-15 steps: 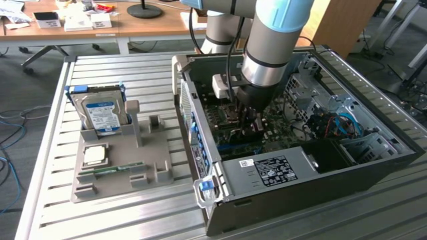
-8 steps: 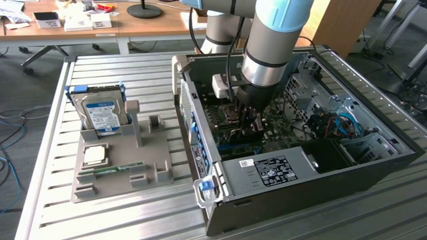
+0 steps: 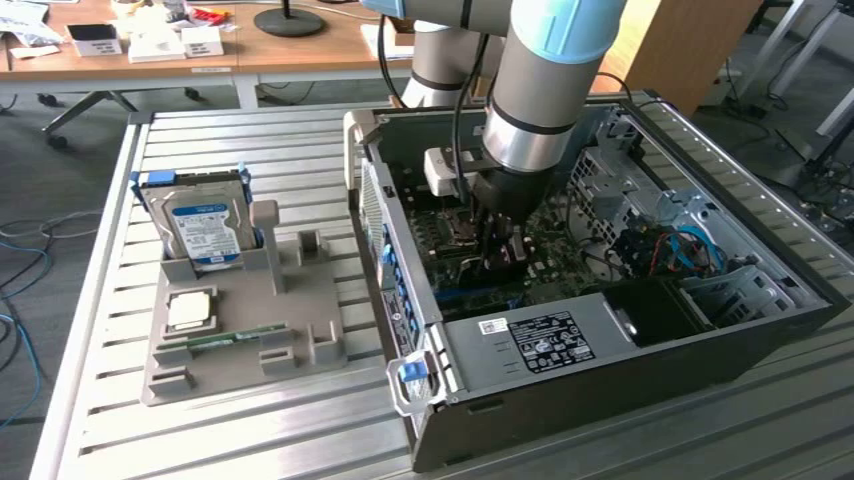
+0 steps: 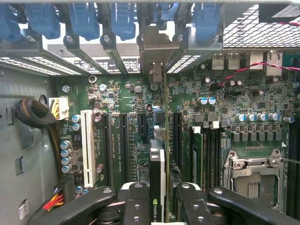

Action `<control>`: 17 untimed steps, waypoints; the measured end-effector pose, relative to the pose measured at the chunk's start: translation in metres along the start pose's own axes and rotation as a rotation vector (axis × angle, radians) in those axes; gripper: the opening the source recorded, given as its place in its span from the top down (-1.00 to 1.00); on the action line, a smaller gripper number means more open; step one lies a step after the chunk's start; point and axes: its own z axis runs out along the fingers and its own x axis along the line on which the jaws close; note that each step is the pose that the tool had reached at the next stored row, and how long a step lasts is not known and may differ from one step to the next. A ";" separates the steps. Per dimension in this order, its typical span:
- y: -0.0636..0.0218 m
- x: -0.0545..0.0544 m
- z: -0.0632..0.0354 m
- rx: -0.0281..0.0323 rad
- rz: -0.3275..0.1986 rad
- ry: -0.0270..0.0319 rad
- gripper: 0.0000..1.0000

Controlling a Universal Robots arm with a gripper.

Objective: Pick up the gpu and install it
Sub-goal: 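Insert the gpu into the slot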

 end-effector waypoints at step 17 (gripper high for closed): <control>0.0013 -0.001 0.0022 0.0002 0.000 0.0001 0.47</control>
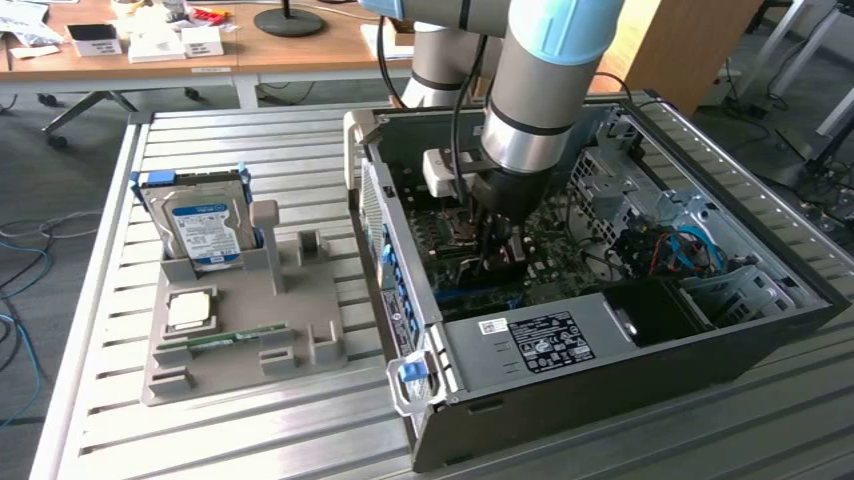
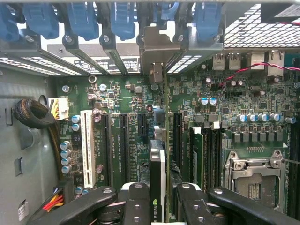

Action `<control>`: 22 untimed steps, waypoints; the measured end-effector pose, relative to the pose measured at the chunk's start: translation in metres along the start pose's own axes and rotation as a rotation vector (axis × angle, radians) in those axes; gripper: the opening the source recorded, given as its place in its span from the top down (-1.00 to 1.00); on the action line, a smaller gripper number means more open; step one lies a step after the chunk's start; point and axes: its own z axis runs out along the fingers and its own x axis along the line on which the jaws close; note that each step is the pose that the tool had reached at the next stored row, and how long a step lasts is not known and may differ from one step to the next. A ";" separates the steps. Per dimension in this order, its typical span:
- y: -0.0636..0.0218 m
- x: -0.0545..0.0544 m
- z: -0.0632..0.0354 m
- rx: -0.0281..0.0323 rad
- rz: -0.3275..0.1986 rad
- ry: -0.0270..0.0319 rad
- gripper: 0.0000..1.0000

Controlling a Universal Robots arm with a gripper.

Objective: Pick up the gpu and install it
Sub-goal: 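Insert the gpu into the slot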

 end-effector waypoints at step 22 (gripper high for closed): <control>0.0021 0.000 0.0019 0.0001 0.000 -0.0026 0.47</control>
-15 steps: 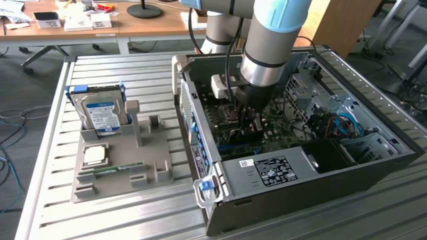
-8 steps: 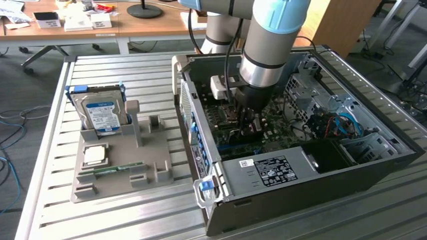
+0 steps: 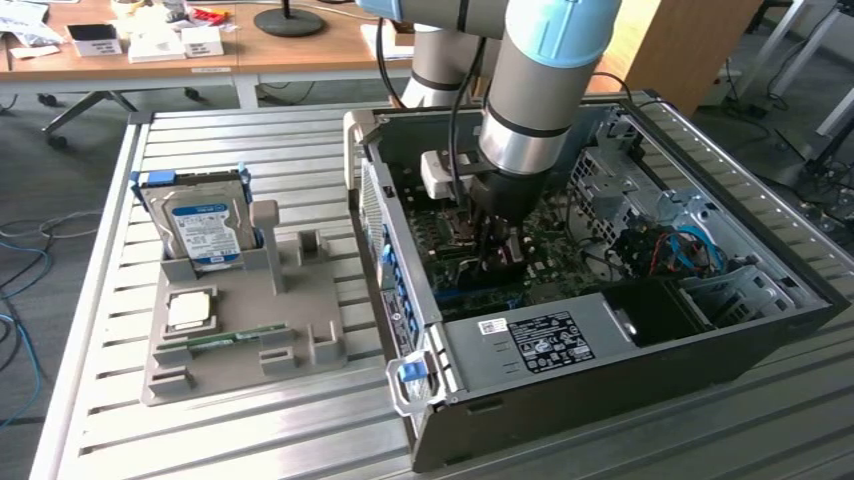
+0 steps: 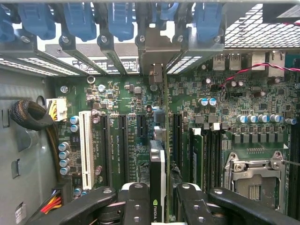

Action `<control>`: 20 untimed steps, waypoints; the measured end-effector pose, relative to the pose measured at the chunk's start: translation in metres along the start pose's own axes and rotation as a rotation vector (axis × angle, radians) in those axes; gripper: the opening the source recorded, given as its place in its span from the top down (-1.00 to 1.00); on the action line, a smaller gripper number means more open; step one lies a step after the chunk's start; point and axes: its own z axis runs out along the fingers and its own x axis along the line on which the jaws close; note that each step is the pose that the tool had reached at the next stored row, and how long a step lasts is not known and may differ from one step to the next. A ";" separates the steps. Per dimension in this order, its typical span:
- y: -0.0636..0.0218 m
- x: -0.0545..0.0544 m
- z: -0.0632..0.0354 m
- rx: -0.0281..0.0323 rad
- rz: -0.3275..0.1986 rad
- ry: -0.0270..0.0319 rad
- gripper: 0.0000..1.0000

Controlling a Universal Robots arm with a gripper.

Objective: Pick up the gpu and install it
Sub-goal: 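Insert the gpu into the slot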

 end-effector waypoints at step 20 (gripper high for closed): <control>-0.0001 -0.001 -0.0113 0.0001 0.000 0.0001 -0.38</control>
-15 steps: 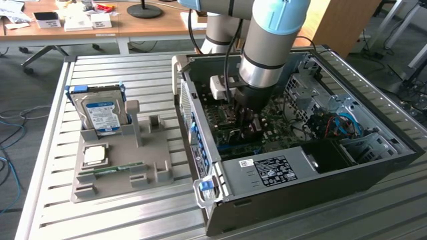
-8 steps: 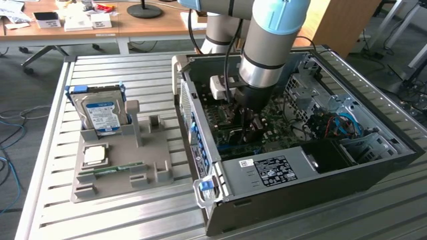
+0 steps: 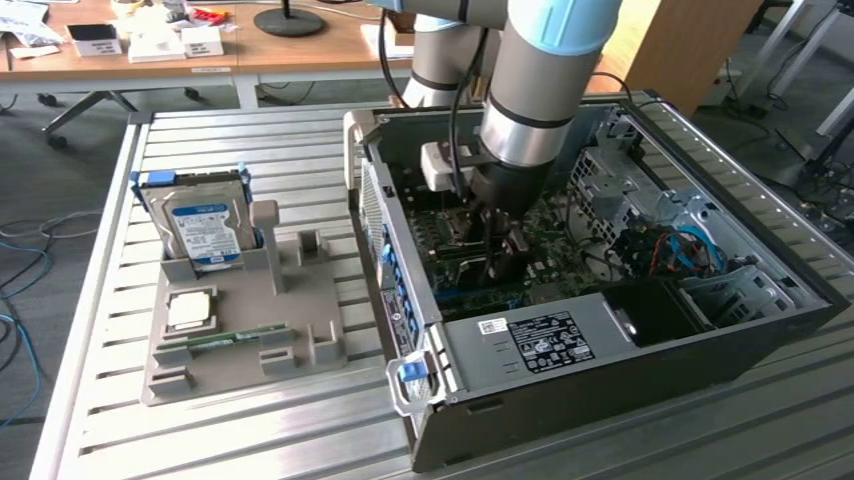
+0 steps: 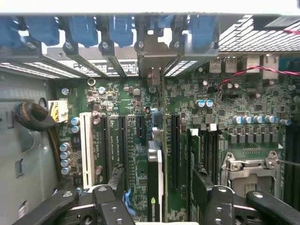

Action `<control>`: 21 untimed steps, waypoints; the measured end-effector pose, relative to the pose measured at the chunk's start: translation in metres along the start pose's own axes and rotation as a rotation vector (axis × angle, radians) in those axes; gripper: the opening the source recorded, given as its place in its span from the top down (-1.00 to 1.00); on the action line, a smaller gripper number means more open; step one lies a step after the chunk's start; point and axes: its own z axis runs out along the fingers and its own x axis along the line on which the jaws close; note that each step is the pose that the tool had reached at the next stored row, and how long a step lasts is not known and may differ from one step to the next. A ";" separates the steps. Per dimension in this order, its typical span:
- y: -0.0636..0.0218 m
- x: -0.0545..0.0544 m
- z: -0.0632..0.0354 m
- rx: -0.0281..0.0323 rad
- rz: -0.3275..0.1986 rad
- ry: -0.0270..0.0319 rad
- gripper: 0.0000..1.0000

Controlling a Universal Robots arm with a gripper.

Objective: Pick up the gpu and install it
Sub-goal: 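Insert the gpu into the slot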

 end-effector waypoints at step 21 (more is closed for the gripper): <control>-0.0004 -0.003 -0.0514 0.0000 0.000 0.0008 -0.38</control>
